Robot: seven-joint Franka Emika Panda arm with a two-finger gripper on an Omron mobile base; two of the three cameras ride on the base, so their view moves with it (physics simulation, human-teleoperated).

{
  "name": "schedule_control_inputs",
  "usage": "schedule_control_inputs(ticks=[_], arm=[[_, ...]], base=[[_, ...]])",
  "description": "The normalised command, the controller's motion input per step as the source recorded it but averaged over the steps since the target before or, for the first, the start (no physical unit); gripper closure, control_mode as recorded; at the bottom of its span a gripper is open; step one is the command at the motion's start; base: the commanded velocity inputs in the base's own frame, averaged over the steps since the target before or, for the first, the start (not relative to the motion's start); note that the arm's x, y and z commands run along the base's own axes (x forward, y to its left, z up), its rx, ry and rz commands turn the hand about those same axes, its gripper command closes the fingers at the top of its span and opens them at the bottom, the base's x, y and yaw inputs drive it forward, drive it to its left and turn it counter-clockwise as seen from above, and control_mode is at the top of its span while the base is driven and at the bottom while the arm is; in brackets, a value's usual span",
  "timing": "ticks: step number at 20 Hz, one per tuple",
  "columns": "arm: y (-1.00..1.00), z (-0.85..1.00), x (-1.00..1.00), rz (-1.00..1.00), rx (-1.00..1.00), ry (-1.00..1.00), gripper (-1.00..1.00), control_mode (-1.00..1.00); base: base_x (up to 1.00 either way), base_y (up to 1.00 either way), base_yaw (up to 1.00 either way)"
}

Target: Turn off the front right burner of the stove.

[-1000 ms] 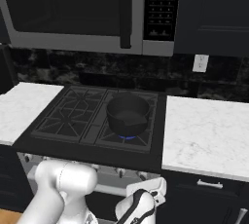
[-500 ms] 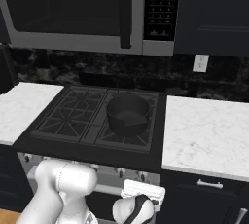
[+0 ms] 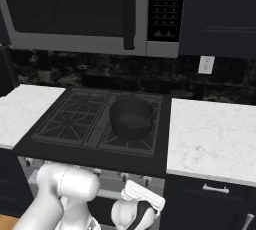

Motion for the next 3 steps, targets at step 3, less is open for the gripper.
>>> schedule_control_inputs(ticks=[3], arm=[[0.00, 0.00, 0.00, 0.00, 0.00, 0.00, 1.00, -1.00]], base=[[0.00, 0.00, 0.00]])
